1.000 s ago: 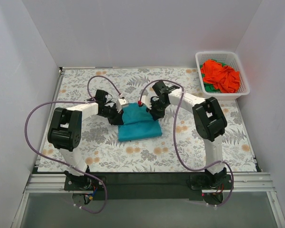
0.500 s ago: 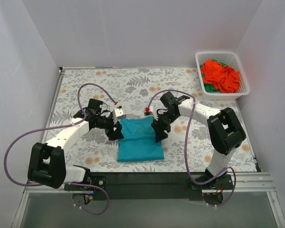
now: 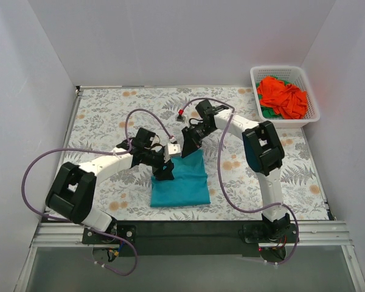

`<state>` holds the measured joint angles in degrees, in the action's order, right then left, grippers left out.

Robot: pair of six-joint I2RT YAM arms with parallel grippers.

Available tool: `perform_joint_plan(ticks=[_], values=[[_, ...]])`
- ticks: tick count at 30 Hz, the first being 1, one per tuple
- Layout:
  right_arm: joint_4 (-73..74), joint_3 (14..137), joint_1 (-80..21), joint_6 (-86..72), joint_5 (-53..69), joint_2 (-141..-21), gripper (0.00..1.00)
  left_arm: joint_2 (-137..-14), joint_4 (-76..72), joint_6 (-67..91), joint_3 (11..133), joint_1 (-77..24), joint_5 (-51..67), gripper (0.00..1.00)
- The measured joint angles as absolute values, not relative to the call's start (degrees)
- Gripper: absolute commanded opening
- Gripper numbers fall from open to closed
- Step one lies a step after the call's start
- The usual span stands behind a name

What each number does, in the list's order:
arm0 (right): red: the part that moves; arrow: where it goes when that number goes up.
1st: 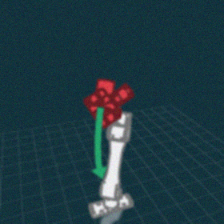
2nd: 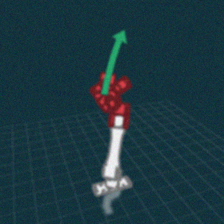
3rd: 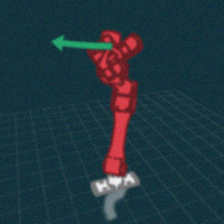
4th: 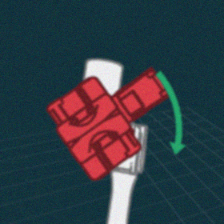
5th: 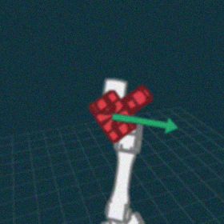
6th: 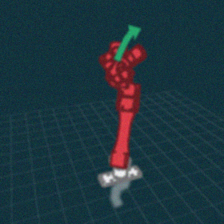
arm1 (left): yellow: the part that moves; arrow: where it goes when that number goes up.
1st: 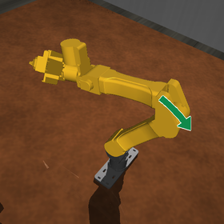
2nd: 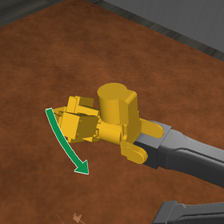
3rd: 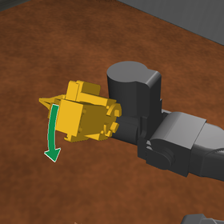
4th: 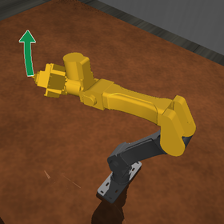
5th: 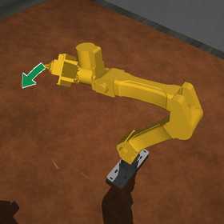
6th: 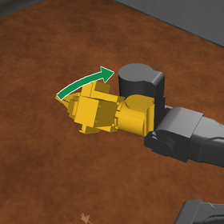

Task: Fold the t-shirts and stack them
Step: Fold the tshirt

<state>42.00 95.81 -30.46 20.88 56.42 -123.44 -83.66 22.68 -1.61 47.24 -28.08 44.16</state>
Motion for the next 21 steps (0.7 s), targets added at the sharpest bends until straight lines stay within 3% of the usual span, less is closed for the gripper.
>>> perform_joint_plan(ticks=[5, 9, 16, 17, 21], values=[[42.0, 95.9, -32.2, 19.1, 58.3, -128.3, 0.26, -88.5, 19.0, -0.7, 47.2, -30.5, 42.2, 0.54], [41.8, 95.8, -33.1, 18.6, 58.6, -131.0, 0.27, -90.8, 17.2, 0.3, 47.5, -31.8, 41.7, 0.47], [41.4, 95.4, -33.0, 18.6, 58.3, -133.4, 0.27, -92.6, 16.2, 1.5, 47.6, -32.9, 40.9, 0.18], [41.4, 95.3, -33.0, 18.6, 58.5, -133.5, 0.27, -92.6, 16.2, 1.5, 47.7, -33.0, 40.9, 0.07], [40.6, 94.8, -32.8, 18.4, 59.2, -133.6, 0.27, -92.5, 16.8, 1.4, 48.7, -33.4, 40.7, 0.00]])
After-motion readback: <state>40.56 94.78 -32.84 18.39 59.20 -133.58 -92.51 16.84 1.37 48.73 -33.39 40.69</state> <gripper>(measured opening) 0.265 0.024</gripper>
